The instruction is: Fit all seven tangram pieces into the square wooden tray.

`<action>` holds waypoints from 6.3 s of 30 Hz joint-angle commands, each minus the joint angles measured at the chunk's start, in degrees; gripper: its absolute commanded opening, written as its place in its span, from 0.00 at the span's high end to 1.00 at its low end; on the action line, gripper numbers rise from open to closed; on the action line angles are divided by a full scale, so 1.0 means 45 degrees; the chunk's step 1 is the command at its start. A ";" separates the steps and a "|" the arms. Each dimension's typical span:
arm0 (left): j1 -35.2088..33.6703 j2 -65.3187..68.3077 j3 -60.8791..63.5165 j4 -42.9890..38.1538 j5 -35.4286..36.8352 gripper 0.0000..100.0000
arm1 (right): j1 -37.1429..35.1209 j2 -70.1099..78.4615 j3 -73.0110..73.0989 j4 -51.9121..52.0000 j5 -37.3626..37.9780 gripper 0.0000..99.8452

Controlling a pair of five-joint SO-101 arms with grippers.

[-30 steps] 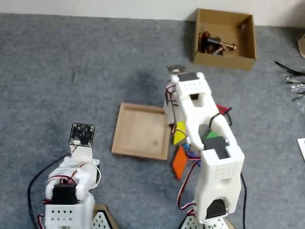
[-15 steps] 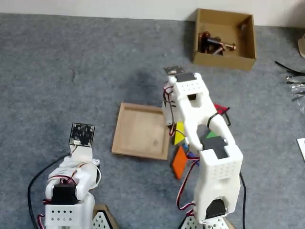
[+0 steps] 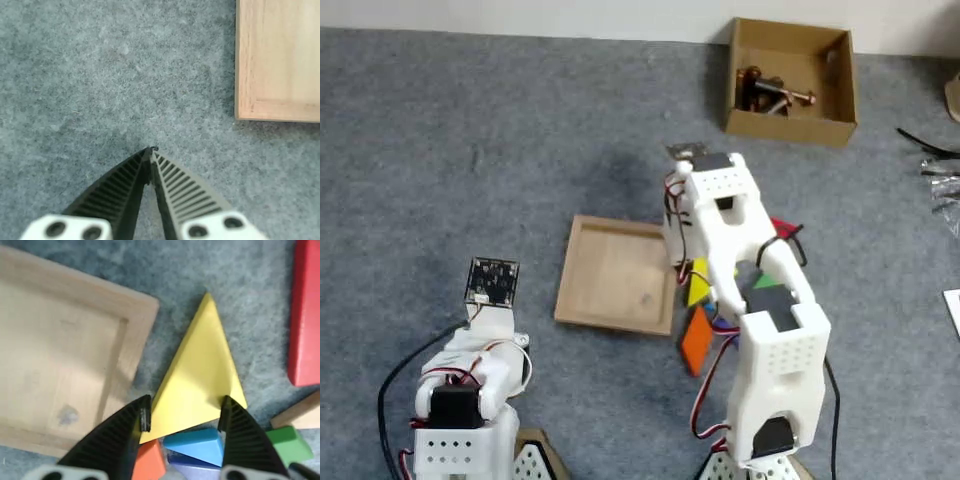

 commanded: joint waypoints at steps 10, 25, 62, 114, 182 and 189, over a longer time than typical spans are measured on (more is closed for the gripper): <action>0.0147 -0.0127 0.0225 0.0039 0.0020 0.99 | 0.0811 -0.0420 0.0068 -0.0381 0.0039 0.75; 0.0147 -0.0127 0.0225 0.0039 0.0020 0.99 | 0.0772 -0.0400 0.0479 -0.0459 0.0137 0.67; 0.0147 -0.0127 0.0225 0.0039 0.0020 0.99 | 0.0772 -0.0518 0.0420 -0.1377 -0.0059 0.77; 0.0147 -0.0127 0.0225 0.0039 0.0020 0.99 | -0.0479 -0.1201 -0.2335 -0.0283 -0.0410 0.77; 0.0147 -0.0127 0.0225 0.0039 0.0020 0.99 | -0.1084 -0.1201 0.0127 -0.3272 0.2403 0.67; 0.0147 -0.0127 0.0225 0.0039 0.0020 0.99 | -0.1045 -0.1182 0.0147 -0.3311 0.2950 0.67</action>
